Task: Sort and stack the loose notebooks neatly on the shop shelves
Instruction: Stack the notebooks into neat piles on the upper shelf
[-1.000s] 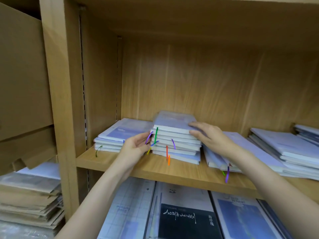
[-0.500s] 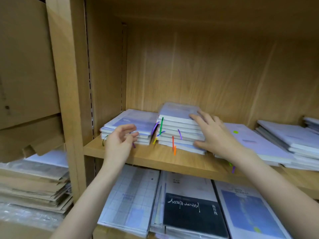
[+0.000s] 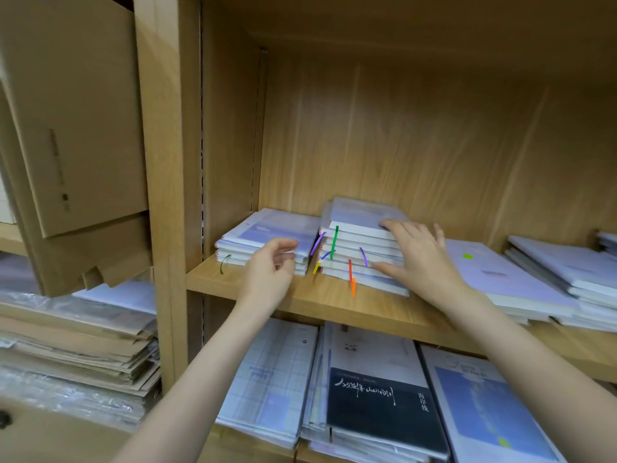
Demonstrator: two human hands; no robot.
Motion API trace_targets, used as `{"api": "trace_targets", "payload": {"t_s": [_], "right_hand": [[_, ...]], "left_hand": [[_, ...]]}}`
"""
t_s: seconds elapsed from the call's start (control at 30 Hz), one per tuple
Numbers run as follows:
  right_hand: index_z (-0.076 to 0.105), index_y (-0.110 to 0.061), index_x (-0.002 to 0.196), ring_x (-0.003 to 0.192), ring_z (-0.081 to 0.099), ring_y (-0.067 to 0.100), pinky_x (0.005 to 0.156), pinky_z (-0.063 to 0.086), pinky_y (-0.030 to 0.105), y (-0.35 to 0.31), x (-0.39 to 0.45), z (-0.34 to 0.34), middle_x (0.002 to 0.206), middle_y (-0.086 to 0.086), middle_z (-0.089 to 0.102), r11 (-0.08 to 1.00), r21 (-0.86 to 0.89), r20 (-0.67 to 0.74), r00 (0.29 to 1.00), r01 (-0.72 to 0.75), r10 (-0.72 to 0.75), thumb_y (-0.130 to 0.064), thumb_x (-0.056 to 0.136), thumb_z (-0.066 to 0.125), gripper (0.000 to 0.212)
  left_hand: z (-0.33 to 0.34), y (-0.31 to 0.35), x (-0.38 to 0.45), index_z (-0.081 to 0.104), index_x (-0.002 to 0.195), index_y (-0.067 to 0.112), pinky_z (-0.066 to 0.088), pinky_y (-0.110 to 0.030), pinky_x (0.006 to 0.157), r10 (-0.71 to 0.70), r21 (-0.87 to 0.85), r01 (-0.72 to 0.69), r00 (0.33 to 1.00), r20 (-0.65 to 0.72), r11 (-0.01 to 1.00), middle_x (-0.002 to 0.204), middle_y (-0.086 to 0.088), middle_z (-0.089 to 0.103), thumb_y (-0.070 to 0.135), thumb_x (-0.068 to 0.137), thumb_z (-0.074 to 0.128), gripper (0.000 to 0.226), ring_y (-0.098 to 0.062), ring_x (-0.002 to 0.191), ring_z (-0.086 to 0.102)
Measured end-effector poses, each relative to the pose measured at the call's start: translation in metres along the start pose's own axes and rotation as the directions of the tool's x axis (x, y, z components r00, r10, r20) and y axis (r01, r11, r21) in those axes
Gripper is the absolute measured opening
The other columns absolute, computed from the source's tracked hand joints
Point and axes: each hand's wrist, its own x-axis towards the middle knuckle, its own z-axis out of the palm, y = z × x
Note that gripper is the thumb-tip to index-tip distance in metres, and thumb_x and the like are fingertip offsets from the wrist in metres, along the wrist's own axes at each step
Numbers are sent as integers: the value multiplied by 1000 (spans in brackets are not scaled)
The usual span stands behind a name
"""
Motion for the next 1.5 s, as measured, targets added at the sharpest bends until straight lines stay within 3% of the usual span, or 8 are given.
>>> {"api": "trace_targets", "payload": {"t_s": [0.1,0.27,0.57,0.77,0.93,1.1,1.2,1.5], "right_hand": [[44,-18,135,127,38,21,113,3,52,-1,8,-7,132,-3,50,999,-26,-19,1000,23,-24,-50,82,62,64],[18,-27,147,135,24,20,112,1,54,-10,12,-3,148,-3,28,993,-104,140,990,51,-37,-60,74,64,93],[2,-30,149,142,4,23,112,-5,53,-8,-5,6,156,4,4,993,-109,62,998,32,-26,-52,75,68,101],[36,-17,139,128,26,27,102,19,68,-7,-7,23,140,19,42,987,-118,-209,969,109,-132,-45,57,84,99],[46,-10,124,128,34,29,105,19,64,-57,19,17,132,20,50,962,-64,-441,857,265,-266,-45,71,64,66],[67,-6,99,106,62,28,104,17,63,-129,47,41,100,12,67,942,-141,-278,901,306,-334,-39,59,84,54],[70,-8,88,77,67,26,111,14,55,-140,50,64,74,7,69,949,-184,-196,937,256,-291,-45,61,81,47],[69,-4,90,75,66,29,112,9,40,-138,49,72,77,11,70,970,-130,-225,947,205,-230,-33,79,72,31]], "left_hand": [[4,3,1,59,110,14,39,-19,86,5,65,-6,1000,16,998,108,6,60,-3,89,44,31,-12,104,58],[11,8,-4,58,115,11,43,-24,90,36,130,-45,997,69,991,108,4,60,-4,88,43,34,-14,105,58],[19,15,-6,38,133,13,38,-33,102,-103,361,7,963,248,932,134,1,54,6,90,48,45,-15,121,50],[1,8,-19,44,130,17,36,-24,97,36,304,-68,993,111,950,128,3,54,3,90,49,42,-12,116,48],[-34,-23,-25,55,122,17,18,-28,101,160,624,-46,979,-129,780,126,3,55,11,90,47,33,-18,119,42],[-56,-47,-29,62,118,13,14,-28,102,218,766,-57,970,-110,641,131,-3,55,45,85,28,57,-22,123,44],[-69,-53,-29,62,119,15,18,-27,102,248,798,-97,967,-67,595,126,0,60,47,86,24,59,-18,122,47],[-72,-56,-30,69,104,10,29,-31,96,340,830,-161,940,-36,534,109,-5,69,31,88,38,40,-22,106,60]]}}
